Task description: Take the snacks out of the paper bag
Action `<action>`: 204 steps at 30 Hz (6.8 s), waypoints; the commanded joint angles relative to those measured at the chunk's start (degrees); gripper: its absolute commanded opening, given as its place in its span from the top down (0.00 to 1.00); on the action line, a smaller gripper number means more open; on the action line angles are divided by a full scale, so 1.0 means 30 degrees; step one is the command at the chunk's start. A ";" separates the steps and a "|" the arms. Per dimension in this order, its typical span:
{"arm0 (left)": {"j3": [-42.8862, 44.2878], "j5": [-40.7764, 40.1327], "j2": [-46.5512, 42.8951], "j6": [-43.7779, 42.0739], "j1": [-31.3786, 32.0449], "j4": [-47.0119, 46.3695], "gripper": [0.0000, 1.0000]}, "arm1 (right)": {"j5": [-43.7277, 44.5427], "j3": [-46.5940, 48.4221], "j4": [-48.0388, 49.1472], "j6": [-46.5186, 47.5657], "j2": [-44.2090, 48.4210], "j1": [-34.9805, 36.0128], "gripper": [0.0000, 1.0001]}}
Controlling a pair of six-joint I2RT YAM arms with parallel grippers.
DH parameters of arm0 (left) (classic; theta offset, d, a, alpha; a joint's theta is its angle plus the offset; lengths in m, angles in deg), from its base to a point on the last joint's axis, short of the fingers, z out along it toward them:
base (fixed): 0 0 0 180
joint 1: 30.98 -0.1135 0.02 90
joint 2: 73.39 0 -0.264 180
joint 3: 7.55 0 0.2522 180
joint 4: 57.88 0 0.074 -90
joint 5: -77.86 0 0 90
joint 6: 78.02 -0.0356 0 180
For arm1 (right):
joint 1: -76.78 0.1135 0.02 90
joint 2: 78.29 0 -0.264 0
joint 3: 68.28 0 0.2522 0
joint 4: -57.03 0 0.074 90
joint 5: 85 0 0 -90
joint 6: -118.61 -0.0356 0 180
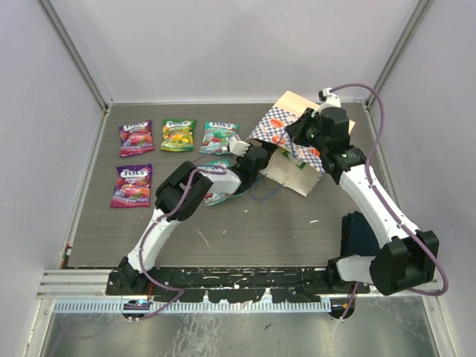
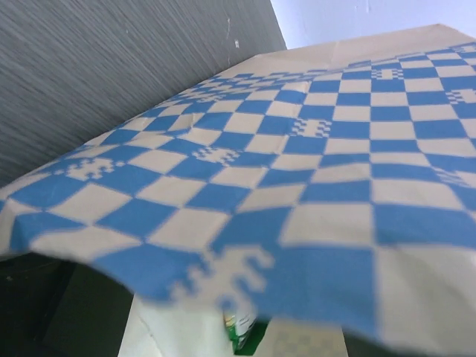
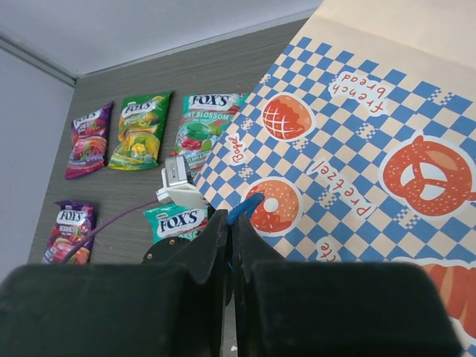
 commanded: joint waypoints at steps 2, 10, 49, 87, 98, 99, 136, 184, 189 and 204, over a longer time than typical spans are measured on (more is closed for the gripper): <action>0.1802 -0.0235 0.1096 0.2129 -0.0190 0.2895 0.02 | -0.0880 0.0118 0.1497 -0.0538 0.0387 -0.0039 0.99; 0.5085 -0.0252 0.2257 0.1897 -0.0223 0.5720 0.00 | -0.0960 0.0101 0.1864 -0.0929 0.0328 0.1136 0.99; 1.1039 0.1330 0.6142 -0.1437 -0.0781 0.2413 0.76 | -0.1392 0.1357 0.1794 -0.0543 -0.0731 0.5586 0.99; -0.5874 -0.1678 -0.6345 -1.0870 0.0538 -0.1324 0.16 | -0.0883 0.0981 0.1443 -0.0152 -0.0822 0.1919 0.99; -0.4169 0.4835 -0.4589 -0.7274 -0.2192 0.0604 0.45 | -0.0972 0.0935 0.1472 -0.0110 -0.0706 0.1854 0.99; -0.3822 0.5057 -0.4498 -0.7358 -0.2239 0.1060 0.45 | -0.0972 0.0953 0.1478 -0.0110 -0.0698 0.1842 0.99; -0.0397 0.8825 -0.3145 -0.6407 -0.2651 0.3461 1.00 | -0.2563 0.0174 0.2124 -0.0512 -0.1166 -0.0489 0.99; -0.6718 1.3141 -1.9159 -2.0022 -0.4772 1.1435 1.00 | -0.3391 -0.0992 0.2558 -0.2990 -0.0857 -0.8581 0.99; -0.5763 1.2455 -1.8721 -2.0123 -0.4744 1.2683 1.00 | -0.3237 -0.0888 0.2365 -0.2839 -0.0957 -0.8353 0.99; 0.2093 0.1003 -1.4259 -2.2523 -0.1270 1.9956 1.00 | -0.2992 -0.0599 0.2013 -0.2555 -0.1382 -0.7896 0.99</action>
